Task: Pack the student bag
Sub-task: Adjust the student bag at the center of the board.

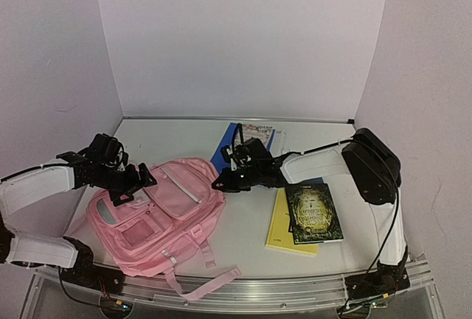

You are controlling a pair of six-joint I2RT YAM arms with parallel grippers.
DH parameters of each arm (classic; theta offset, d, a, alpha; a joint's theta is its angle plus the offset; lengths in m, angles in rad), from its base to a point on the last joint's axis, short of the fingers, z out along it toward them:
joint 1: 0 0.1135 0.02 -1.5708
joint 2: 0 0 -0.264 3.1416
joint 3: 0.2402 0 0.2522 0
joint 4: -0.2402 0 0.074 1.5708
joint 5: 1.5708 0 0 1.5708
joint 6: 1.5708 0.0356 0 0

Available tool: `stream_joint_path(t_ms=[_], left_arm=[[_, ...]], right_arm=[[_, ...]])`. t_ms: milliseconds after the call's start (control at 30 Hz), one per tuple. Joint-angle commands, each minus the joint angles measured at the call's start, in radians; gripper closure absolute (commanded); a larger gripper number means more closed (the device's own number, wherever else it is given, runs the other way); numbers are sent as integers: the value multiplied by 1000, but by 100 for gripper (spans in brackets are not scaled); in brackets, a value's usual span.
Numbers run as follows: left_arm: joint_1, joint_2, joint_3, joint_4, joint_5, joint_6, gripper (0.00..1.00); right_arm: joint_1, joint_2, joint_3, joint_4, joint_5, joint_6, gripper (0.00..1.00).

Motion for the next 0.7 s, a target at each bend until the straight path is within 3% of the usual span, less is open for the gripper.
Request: stream_joint_path(t_ms=[0, 233, 500, 667], left_arm=[[30, 25, -61, 90, 30, -53, 0], [38, 126, -75, 308, 75, -72, 0], [38, 382, 168, 416, 171, 116, 0], [38, 450, 298, 398, 202, 187, 1]], right_arm=[[71, -115, 25, 44, 42, -25, 100], [173, -374, -136, 43, 307, 9, 100], [366, -540, -392, 43, 587, 211, 100], [476, -578, -489, 42, 634, 324, 98]])
